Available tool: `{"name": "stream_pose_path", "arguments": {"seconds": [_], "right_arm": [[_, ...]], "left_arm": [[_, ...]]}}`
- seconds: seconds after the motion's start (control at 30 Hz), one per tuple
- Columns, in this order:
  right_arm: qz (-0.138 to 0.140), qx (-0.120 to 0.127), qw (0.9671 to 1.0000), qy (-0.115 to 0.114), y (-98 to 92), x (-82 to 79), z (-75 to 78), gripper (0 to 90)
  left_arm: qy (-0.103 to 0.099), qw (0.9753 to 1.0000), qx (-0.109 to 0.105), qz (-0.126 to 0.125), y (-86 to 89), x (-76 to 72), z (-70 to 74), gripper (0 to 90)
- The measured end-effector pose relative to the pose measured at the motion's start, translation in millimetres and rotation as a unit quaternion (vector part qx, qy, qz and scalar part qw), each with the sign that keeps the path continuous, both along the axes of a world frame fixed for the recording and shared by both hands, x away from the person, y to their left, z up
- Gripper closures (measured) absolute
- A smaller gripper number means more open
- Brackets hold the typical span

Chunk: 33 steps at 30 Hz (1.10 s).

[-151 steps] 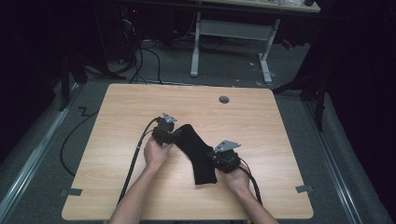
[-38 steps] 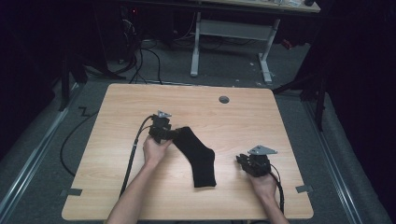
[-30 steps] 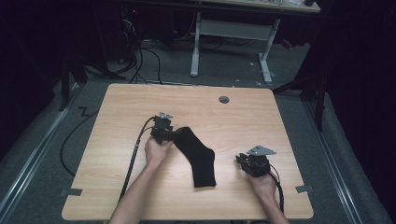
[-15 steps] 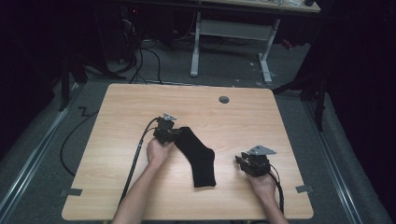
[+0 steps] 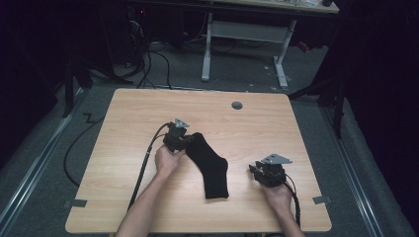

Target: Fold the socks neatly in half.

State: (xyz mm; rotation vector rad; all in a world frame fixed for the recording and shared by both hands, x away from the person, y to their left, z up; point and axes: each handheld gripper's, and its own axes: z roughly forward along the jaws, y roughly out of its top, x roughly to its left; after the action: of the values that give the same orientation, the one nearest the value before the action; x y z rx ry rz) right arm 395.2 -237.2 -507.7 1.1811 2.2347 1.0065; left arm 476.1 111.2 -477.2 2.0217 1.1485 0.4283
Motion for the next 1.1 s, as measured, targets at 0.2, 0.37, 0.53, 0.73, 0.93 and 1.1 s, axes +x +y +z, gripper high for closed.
{"name": "stream_pose_path", "arguments": {"seconds": [0.2,0.37,0.53,0.73,0.93,1.1], "right_arm": [[0.000,0.000,1.0000,0.000,0.0,0.0,0.0,64.8],[-0.001,0.001,1.0000,0.001,0.0,0.0,0.0,64.7],[-0.001,0.001,1.0000,0.000,0.0,0.0,0.0,64.6],[-0.004,0.002,1.0000,0.002,0.2,-0.2,0.0,64.1],[-0.005,0.001,1.0000,0.001,0.4,0.1,0.0,63.8],[-0.005,0.000,1.0000,0.000,0.6,0.2,0.0,63.8]], "left_arm": [[-0.015,0.9997,-0.009,-0.016,-4.7,-10.5,7.2,82.9],[-0.024,0.9992,-0.004,-0.031,-9.6,-20.1,10.7,82.7],[-0.032,0.9985,-0.003,-0.045,-13.0,-29.8,13.2,82.6],[-0.031,0.9978,-0.011,-0.059,-16.1,-40.7,9.1,82.5],[-0.028,0.9968,-0.012,-0.074,-20.1,-49.8,5.8,82.4],[-0.030,0.9957,-0.013,-0.087,-26.7,-56.5,4.1,82.4]]}}
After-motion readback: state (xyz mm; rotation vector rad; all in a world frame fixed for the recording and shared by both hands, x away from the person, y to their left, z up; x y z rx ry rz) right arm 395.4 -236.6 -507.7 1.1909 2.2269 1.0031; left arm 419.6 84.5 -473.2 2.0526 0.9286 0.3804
